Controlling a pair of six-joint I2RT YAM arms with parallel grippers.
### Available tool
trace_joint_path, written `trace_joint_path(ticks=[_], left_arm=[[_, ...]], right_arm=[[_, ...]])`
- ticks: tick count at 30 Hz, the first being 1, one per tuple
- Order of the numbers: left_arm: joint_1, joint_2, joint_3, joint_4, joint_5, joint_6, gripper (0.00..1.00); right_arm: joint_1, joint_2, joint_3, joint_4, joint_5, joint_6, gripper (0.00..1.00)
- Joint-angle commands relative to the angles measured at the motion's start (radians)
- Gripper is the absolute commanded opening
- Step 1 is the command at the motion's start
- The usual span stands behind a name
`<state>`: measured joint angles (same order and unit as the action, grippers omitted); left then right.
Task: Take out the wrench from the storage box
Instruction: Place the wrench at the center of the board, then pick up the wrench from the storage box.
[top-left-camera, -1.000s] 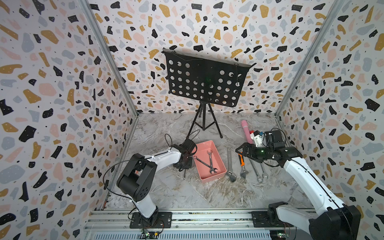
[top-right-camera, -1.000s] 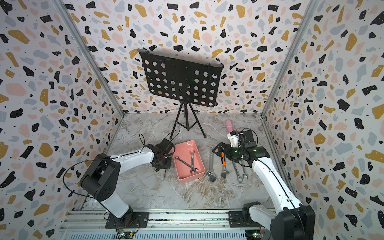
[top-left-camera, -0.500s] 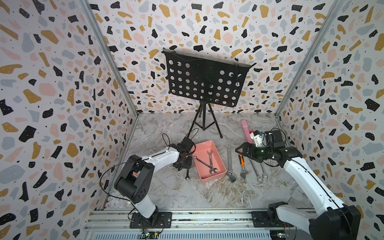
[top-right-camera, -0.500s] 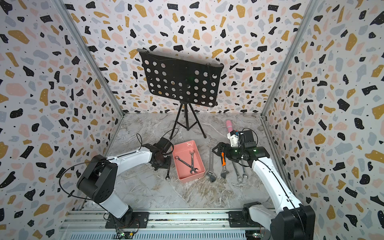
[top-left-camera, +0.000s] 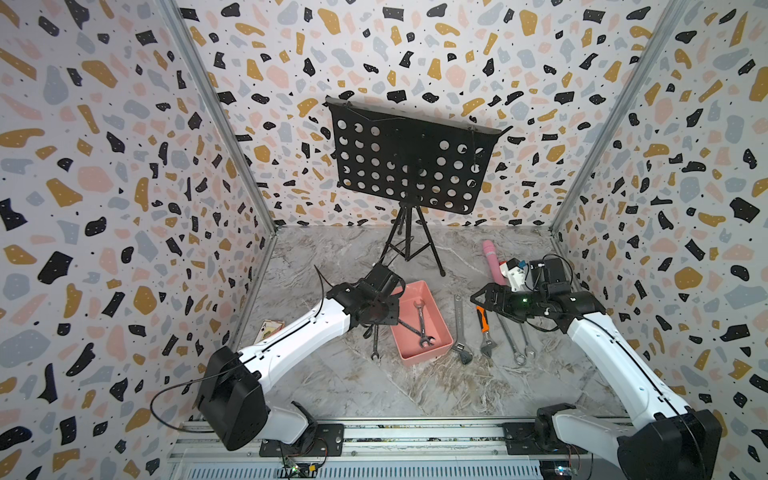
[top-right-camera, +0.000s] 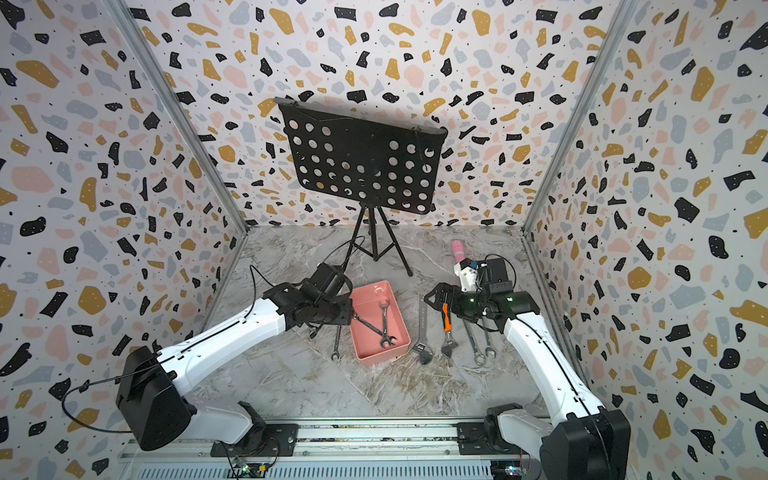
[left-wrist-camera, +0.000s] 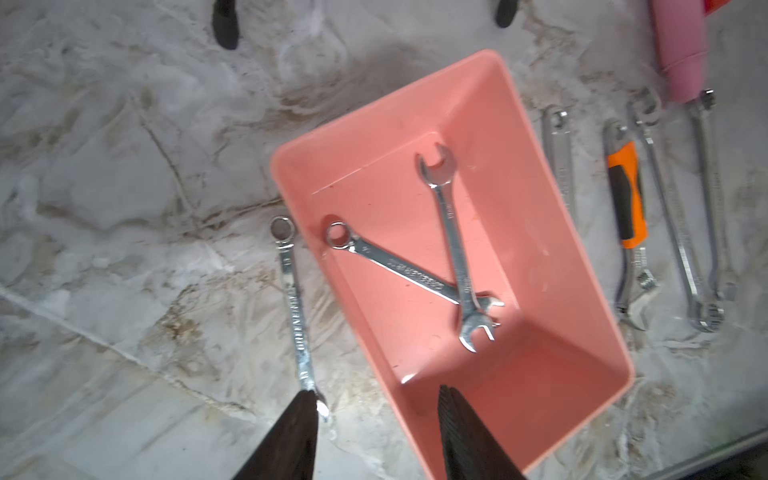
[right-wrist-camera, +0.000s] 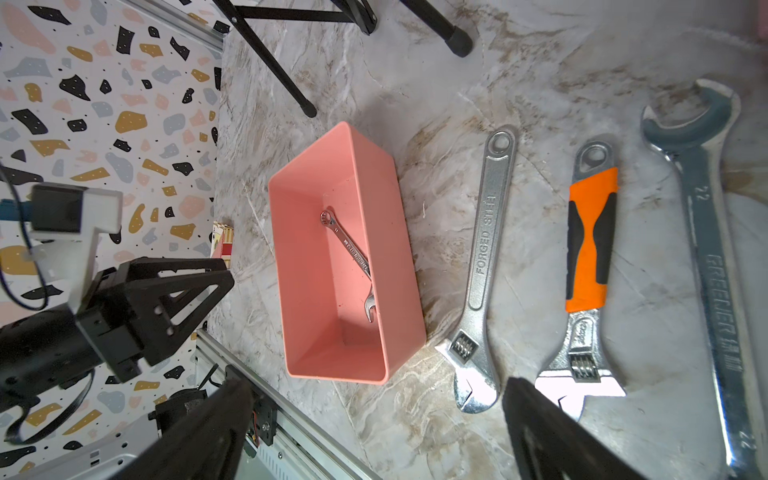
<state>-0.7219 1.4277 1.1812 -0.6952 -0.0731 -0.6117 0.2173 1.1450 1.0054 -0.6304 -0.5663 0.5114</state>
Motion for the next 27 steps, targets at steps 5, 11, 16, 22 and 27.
trace_joint_path(ticks=[5, 11, 16, 22, 27], left_arm=[[-0.118, 0.195, 0.175, -0.020, -0.072, -0.094, 0.52], [-0.121, 0.358, 0.218, 0.049, -0.051, -0.095, 0.50], [-0.141, 0.444, 0.230, 0.101, -0.042, -0.094, 0.47], [-0.144, 0.507, 0.204, 0.175, -0.037, -0.111, 0.45], [-0.143, 0.555, 0.197, 0.213, -0.022, -0.105, 0.42]], right_arm=[[0.000, -0.018, 0.062, -0.070, 0.039, -0.062, 1.00], [-0.005, -0.036, 0.066, -0.104, 0.071, -0.092, 1.00], [-0.014, -0.041, 0.061, -0.118, 0.080, -0.108, 1.00], [-0.025, -0.040, 0.056, -0.121, 0.082, -0.121, 1.00], [-0.035, -0.042, 0.050, -0.124, 0.079, -0.128, 1.00]])
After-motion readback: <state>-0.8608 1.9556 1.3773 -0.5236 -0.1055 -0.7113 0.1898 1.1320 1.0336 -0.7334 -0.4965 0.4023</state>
